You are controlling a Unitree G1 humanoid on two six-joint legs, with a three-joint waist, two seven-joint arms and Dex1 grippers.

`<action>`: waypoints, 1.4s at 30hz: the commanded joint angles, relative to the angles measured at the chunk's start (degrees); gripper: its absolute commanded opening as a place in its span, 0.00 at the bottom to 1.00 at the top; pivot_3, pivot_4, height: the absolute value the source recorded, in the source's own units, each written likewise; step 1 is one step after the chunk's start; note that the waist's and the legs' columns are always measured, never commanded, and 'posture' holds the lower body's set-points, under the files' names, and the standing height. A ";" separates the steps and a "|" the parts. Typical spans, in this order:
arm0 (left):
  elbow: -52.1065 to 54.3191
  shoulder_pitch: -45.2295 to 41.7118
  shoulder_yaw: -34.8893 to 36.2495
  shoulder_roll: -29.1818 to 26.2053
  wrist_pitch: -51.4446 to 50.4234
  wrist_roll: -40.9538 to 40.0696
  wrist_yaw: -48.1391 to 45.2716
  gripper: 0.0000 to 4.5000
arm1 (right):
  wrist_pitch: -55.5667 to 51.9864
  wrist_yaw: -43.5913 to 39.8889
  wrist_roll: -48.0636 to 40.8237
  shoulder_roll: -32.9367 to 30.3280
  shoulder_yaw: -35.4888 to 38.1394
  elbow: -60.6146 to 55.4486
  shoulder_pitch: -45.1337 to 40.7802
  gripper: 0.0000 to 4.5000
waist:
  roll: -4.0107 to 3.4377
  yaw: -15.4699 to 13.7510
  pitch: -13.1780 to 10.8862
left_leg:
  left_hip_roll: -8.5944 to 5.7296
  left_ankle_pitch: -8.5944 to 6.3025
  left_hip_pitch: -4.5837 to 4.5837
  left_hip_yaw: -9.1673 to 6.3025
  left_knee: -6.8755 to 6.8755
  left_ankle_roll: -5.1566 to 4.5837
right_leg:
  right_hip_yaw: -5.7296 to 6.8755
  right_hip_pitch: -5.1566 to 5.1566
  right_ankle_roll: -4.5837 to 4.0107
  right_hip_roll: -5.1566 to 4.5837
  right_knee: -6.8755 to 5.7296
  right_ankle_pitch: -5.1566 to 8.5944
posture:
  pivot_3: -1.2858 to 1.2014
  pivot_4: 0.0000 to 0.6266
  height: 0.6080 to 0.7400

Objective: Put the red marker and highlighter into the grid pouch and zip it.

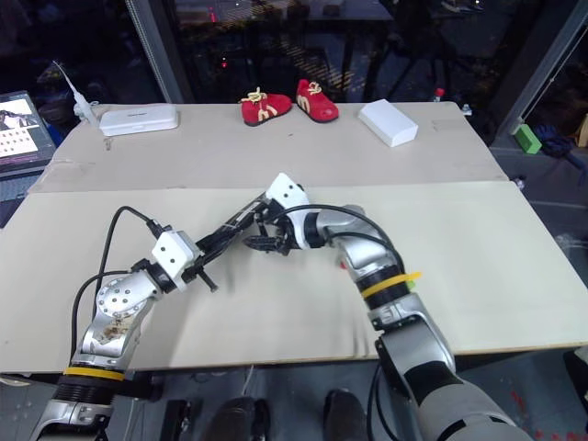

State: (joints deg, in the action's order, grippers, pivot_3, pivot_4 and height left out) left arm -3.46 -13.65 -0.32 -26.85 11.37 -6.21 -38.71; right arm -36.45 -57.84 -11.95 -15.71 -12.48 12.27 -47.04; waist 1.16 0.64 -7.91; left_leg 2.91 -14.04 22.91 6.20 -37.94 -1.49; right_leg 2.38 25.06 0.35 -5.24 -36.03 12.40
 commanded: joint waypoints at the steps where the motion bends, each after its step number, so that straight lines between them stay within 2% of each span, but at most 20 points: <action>1: 2.06 0.04 0.60 -0.20 0.31 -1.01 -0.05 0.00 | -6.13 -4.33 -5.76 -7.58 3.81 -12.70 5.46 0.84 | 0.00 -0.21 0.00 | -0.01 0.00 0.00 0.00 0.00 -0.01 | 0.01 -0.01 0.00 -0.02 0.03 0.00 | 0.52 0.24 1.00; 5: 2.67 0.45 0.65 -0.25 0.20 -1.89 -0.77 0.00 | -5.38 -3.65 -6.78 -15.85 8.32 -19.17 9.98 0.84 | 0.01 -0.46 -0.01 | -0.06 -0.02 0.01 -0.01 -0.01 -0.04 | -0.02 0.00 0.01 -0.04 0.12 0.00 | 0.52 0.24 1.00; 7: 3.15 1.08 0.80 -0.52 0.26 -2.14 -1.13 0.00 | -3.12 0.57 -4.15 -19.15 11.59 -18.01 10.23 0.84 | 0.02 0.02 -0.01 | -0.05 -0.02 -0.08 0.03 -0.01 -0.04 | -0.08 -0.02 0.01 0.00 0.06 0.00 | 0.52 0.24 1.00; 10: 3.71 1.91 1.17 -0.81 0.30 -2.47 -1.54 0.00 | -2.77 5.76 -2.46 -22.00 15.33 -15.84 10.35 0.84 | 0.02 0.16 -0.01 | -0.03 -0.02 -0.14 0.04 -0.01 -0.04 | -0.09 -0.03 0.01 0.03 0.03 0.00 | 0.52 0.24 1.00; 15: 5.12 3.63 1.44 -1.18 0.21 -3.59 -2.54 0.00 | -4.56 10.43 -0.65 -26.34 18.22 -16.36 17.28 0.84 | 0.04 -0.09 -0.01 | -0.04 -0.02 -0.06 0.05 0.00 -0.04 | -0.08 -0.02 0.02 0.03 0.11 0.01 | 0.52 0.24 1.00; 20: 5.47 4.58 0.88 -1.74 0.50 -3.95 -3.77 0.00 | -6.08 13.83 0.47 -26.91 17.44 -16.51 22.50 0.84 | 0.05 -0.07 -0.01 | -0.08 -0.02 -0.09 0.08 -0.01 -0.04 | -0.14 -0.06 0.03 -0.01 0.12 0.00 | 0.52 0.24 1.00; 34: 3.64 2.68 1.12 -1.50 1.03 -3.92 -4.92 0.00 | -3.25 17.79 1.88 -23.65 14.61 -8.09 27.30 0.84 | 0.06 -0.10 -0.01 | -0.08 -0.02 -0.21 0.05 -0.01 -0.05 | -0.15 -0.21 0.05 0.02 0.16 0.01 | 0.52 0.24 1.00; 38: 3.16 2.35 1.18 -1.52 1.31 -3.96 -5.14 0.00 | -2.61 18.24 2.79 -23.54 13.80 -6.14 27.77 0.84 | 0.07 0.01 -0.01 | -0.06 -0.07 -0.67 0.03 0.00 -0.10 | -0.11 -0.75 0.10 0.04 0.26 0.05 | 0.52 0.24 1.00; 39: 3.09 2.29 1.18 -1.54 1.36 -3.96 -5.21 0.00 | -2.14 18.32 2.89 -23.60 13.92 -5.73 27.77 0.73 | 0.08 0.01 -0.01 | -0.06 -0.08 -0.72 0.02 0.00 -0.11 | -0.11 -0.81 0.11 0.02 0.27 0.06 | 0.52 0.24 1.00; 40: 3.04 2.24 1.19 -1.55 1.40 -3.96 -5.26 0.00 | -1.79 18.34 2.88 -23.64 14.04 -5.48 27.76 0.68 | 0.11 0.02 0.02 | -0.06 -0.08 -0.74 0.02 0.00 -0.11 | -0.12 -0.82 0.11 0.02 0.28 0.06 | 0.52 0.24 1.00; 42: 2.87 2.11 1.24 -1.54 1.47 -3.96 -5.36 0.00 | -1.39 18.75 2.59 -23.57 14.73 -4.87 27.48 0.53 | 0.20 0.01 0.07 | -0.06 -0.07 -0.79 0.01 0.00 -0.11 | -0.13 -0.89 0.11 0.01 0.28 0.06 | 0.52 0.24 1.00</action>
State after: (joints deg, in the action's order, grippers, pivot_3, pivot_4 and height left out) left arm -0.97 -10.75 0.11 -28.06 11.60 -9.16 -43.98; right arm -38.05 -40.61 -10.74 -38.95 1.79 5.12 -20.19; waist 1.36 0.65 -7.85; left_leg 2.84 -14.11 22.09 6.21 -37.94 -1.60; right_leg 2.25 24.14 0.46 -5.23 -35.75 12.46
